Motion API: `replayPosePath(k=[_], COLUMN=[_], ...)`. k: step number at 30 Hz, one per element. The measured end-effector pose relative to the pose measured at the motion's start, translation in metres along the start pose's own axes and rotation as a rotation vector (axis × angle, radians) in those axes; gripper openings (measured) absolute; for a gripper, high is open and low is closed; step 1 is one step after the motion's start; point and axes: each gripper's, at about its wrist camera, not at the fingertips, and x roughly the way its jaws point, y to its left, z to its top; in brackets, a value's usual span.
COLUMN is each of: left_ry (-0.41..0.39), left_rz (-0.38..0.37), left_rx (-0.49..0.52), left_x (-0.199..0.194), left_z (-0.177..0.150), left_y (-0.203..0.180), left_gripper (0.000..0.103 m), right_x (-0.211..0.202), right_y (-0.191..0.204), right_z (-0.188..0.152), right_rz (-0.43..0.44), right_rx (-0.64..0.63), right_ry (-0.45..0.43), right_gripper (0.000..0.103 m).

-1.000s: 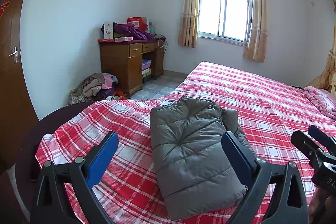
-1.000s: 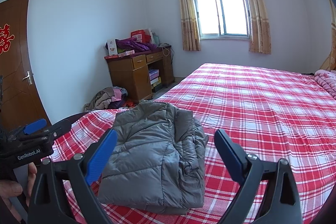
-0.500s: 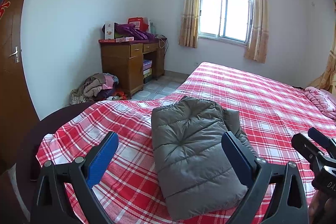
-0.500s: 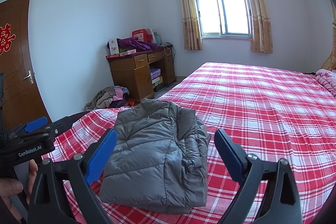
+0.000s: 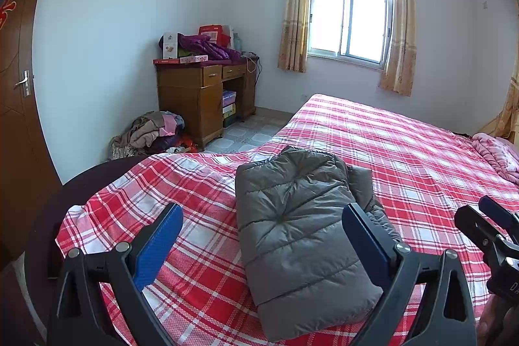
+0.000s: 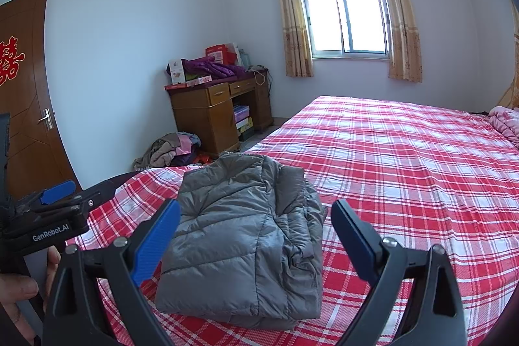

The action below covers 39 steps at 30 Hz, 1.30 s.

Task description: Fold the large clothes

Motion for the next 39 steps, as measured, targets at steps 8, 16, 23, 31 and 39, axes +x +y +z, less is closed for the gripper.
replayPosePath(k=[8, 16, 23, 31, 39], left_ry=[-0.002, 0.014, 0.000, 0.013, -0.003], left_rz=[-0.003, 0.005, 0.016, 0.032, 0.046], left_rx=[-0.004, -0.017, -0.003, -0.003, 0.039], left_x=[0.001, 0.004, 0.003, 0.007, 0.006], left_z=[-0.001, 0.001, 0.001, -0.002, -0.006], left_y=[-0.002, -0.002, -0.004, -0.005, -0.012], left_gripper=[0.099, 0.099, 0.099, 0.099, 0.099], right_x=[-0.001, -0.007, -0.010, -0.009, -0.006], right_y=[0.002, 0.002, 0.001, 0.000, -0.001], right_z=[0.000, 0.002, 0.003, -0.001, -0.006], right_rz=[0.004, 0.003, 0.007, 0.009, 0.011], right_rx=[-0.007, -0.019, -0.022, -0.021, -0.016], right_ry=[-0.009, -0.034, -0.051, -0.043, -0.025], right_gripper=[0.096, 0.096, 0.096, 0.097, 0.097])
